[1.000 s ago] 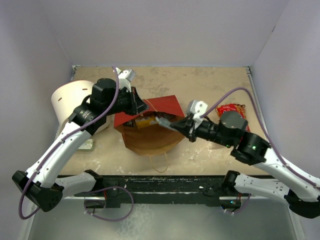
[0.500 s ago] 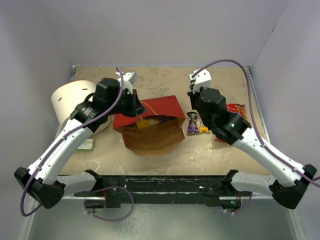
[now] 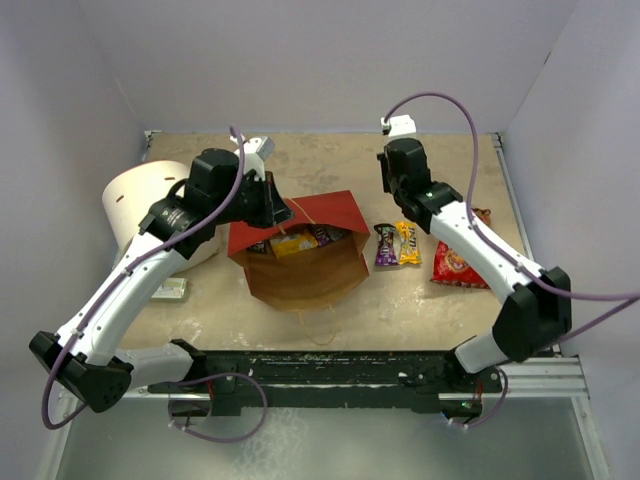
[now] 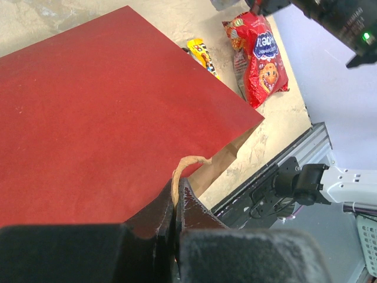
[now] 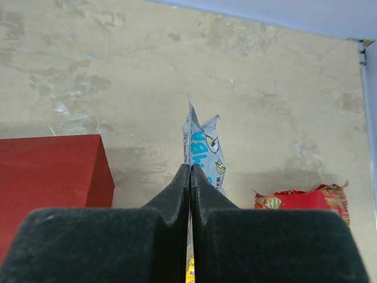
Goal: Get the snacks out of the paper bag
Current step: Place the snack at the center of the board.
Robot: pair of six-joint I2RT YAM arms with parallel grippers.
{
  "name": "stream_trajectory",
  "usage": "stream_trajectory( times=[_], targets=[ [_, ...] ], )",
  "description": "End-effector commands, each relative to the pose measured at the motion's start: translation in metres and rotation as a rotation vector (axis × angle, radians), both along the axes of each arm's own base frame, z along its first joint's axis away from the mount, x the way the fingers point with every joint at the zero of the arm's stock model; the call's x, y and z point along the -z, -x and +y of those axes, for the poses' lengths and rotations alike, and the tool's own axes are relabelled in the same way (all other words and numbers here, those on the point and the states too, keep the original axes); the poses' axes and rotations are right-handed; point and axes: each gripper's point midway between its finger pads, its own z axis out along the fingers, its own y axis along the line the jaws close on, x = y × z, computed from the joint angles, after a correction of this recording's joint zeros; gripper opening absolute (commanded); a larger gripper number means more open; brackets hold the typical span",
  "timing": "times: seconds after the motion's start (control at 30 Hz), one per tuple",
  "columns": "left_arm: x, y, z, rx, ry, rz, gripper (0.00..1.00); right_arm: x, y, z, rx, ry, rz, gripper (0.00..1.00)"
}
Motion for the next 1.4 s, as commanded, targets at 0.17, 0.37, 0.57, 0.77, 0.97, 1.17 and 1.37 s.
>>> stream_trajectory(
  times=[0.17, 0.37, 0.57, 0.77, 0.97, 1.17, 1.37],
  targets=[
    [-0.021, -0.001, 0.007, -0.055, 0.049, -0.056, 0.0, 0.024, -0.043, -0.032, 0.082, -0.005, 0.024, 0.0],
    [-0.025, -0.002, 0.004, -0.051, 0.061, -0.047, 0.0, 0.062, -0.057, -0.042, 0.123, 0.041, 0.1, 0.0],
    [-0.016, -0.007, 0.003, -0.052, 0.041, -0.046, 0.0, 0.109, -0.064, -0.04, 0.156, 0.059, 0.211, 0.0],
    [-0.018, -0.012, 0.003, -0.04, 0.016, -0.061, 0.0, 0.143, -0.057, -0.03, 0.142, 0.009, 0.273, 0.0],
    [-0.021, -0.017, -0.007, -0.022, 0.054, -0.066, 0.0, 0.129, -0.056, -0.003, 0.059, -0.128, 0.274, 0.15],
    [-0.017, -0.025, -0.012, -0.013, 0.046, -0.061, 0.0, 0.068, -0.034, 0.014, -0.033, -0.259, 0.228, 0.73],
    [-0.015, -0.028, -0.016, 0.006, 0.047, -0.062, 0.0, 0.044, 0.01, 0.017, -0.098, -0.353, 0.207, 0.75]
  ],
)
